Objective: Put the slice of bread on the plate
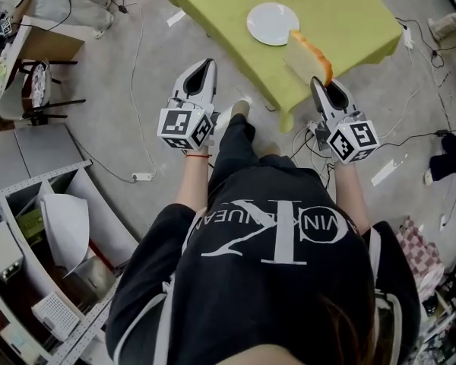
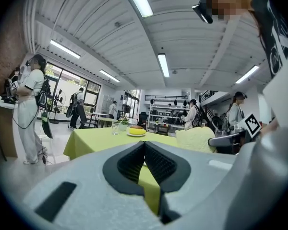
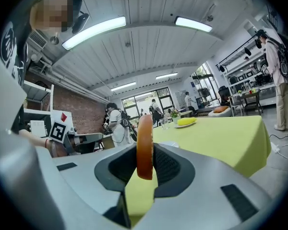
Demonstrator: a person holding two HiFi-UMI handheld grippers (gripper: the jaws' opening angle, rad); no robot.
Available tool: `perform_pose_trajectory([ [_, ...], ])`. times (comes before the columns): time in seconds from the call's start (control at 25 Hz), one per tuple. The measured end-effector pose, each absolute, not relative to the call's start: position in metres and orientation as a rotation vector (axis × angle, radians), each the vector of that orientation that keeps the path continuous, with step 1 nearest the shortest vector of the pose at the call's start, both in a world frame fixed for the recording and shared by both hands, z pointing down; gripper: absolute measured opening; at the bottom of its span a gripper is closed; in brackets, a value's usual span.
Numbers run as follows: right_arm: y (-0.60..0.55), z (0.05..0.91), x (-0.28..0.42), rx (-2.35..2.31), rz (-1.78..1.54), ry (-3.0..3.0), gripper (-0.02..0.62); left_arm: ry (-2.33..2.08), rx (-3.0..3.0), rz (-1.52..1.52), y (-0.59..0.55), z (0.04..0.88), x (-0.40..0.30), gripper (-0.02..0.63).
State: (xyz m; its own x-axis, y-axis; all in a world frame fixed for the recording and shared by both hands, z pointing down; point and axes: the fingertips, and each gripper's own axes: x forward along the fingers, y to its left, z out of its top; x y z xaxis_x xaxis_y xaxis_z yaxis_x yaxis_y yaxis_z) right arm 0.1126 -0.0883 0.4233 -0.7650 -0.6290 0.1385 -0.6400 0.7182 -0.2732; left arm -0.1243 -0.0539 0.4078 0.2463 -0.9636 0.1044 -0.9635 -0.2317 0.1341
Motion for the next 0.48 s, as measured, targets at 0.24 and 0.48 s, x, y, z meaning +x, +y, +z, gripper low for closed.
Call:
perform_pose_trajectory([
  [0.24,-0.121,0.419,0.090,1.103,0.545,-2.856,0.092,-1.732,2.443,-0.017,-0.119,0.391,-0.132,0.011],
  [0.48,-0.158,0.426,0.072,1.173,0.688,-2.823,0.092,-1.623,2.491,0.003,-0.171,0.398,-0.139,0.011],
])
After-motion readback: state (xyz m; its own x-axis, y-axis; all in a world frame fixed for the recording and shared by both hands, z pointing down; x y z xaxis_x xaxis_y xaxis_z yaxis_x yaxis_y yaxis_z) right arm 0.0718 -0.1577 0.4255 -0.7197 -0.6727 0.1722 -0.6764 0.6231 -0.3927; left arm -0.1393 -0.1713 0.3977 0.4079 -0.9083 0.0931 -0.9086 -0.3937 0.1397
